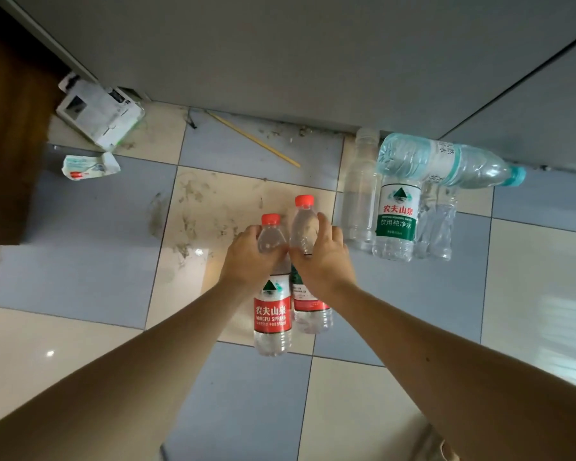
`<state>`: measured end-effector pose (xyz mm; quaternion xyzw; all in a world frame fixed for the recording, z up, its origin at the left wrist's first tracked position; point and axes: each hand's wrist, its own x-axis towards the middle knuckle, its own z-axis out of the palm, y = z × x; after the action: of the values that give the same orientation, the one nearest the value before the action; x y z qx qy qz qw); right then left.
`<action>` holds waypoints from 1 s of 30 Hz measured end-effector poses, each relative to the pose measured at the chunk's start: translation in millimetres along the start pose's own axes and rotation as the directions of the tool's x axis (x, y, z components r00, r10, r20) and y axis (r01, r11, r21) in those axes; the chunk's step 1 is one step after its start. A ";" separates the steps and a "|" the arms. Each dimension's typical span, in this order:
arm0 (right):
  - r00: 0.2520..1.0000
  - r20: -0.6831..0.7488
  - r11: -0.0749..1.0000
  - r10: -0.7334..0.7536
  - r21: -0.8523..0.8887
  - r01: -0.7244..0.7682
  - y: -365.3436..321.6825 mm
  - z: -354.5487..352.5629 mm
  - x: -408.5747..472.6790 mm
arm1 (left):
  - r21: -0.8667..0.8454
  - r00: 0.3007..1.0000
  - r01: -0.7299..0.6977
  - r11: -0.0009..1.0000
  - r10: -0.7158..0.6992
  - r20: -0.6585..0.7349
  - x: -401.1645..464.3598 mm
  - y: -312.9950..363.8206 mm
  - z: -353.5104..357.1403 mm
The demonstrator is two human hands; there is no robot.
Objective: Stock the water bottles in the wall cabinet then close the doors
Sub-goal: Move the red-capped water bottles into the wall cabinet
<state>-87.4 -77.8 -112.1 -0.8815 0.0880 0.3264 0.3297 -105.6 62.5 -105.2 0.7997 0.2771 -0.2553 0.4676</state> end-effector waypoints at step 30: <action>0.970 -0.141 0.971 -0.197 0.106 0.213 -46.3 -81.0 -64.8 | 0.070 0.890 -0.366 0.928 0.371 -0.266 -59.2 80.5 -55.2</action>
<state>-78.3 -98.0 -0.7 -0.8838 0.0370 0.2267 0.4076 -84.9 66.5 7.0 0.8693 0.1800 -0.0512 0.4575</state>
